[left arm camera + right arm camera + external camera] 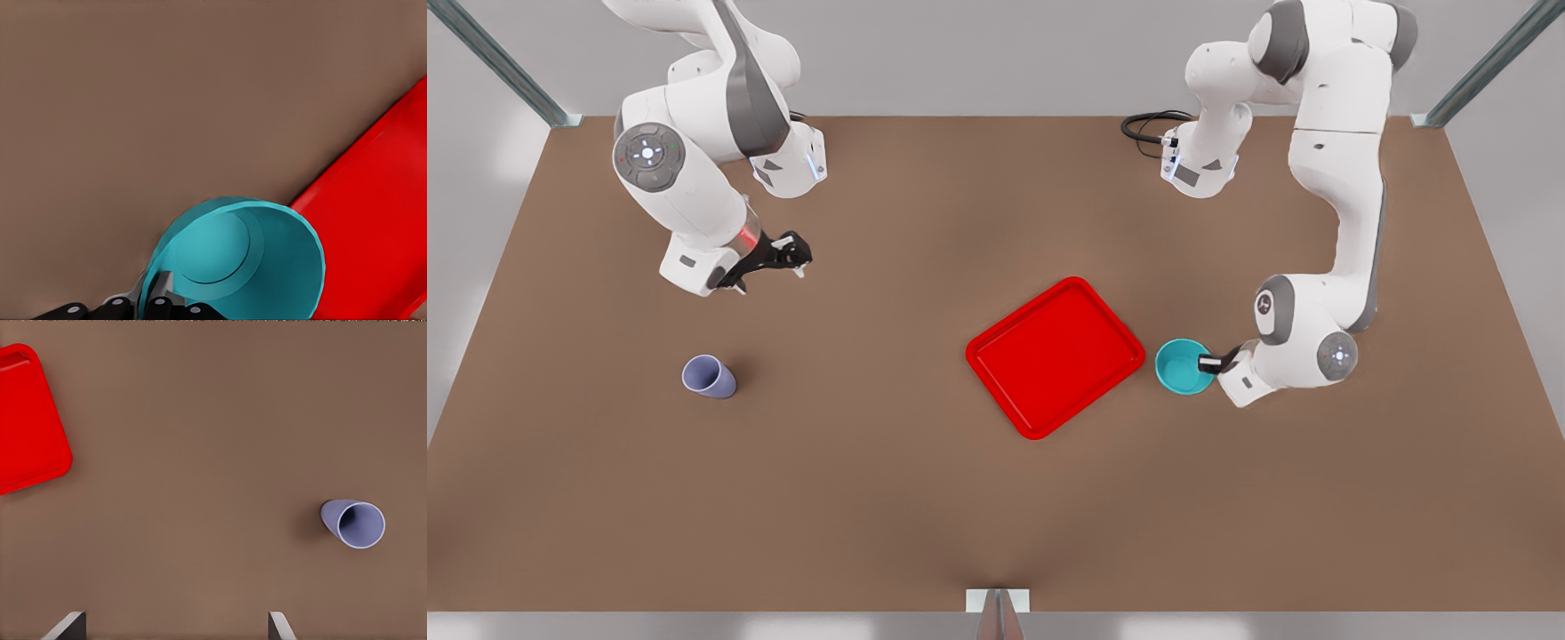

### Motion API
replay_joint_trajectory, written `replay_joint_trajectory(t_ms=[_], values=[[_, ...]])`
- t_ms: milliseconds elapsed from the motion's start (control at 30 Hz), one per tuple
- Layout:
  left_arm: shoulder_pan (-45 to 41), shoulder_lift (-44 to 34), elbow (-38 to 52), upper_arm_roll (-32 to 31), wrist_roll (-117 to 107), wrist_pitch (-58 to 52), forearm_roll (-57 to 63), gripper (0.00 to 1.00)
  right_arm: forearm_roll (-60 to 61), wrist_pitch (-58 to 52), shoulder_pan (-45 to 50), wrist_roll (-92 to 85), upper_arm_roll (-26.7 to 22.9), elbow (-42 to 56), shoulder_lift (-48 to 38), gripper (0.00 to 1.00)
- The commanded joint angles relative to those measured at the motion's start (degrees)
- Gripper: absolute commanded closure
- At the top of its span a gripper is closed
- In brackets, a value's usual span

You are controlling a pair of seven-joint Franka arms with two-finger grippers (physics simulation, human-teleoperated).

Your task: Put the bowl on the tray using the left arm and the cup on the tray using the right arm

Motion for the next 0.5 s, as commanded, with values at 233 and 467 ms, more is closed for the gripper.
replay_joint_trajectory(t_ms=[233, 467], values=[[-12.67, 2.01, -0.55, -0.04, -17.82, 1.41, -3.87, 0.79, 0.01, 0.04, -22.21, -0.09, -0.02, -0.03, 0.08, 0.0], [-13.38, 4.03, -0.46, -0.04, -17.82, 2.03, -3.96, 0.0, 0.01, 0.39, -22.03, 0.0, -0.02, 0.05, 0.44, 0.0]])
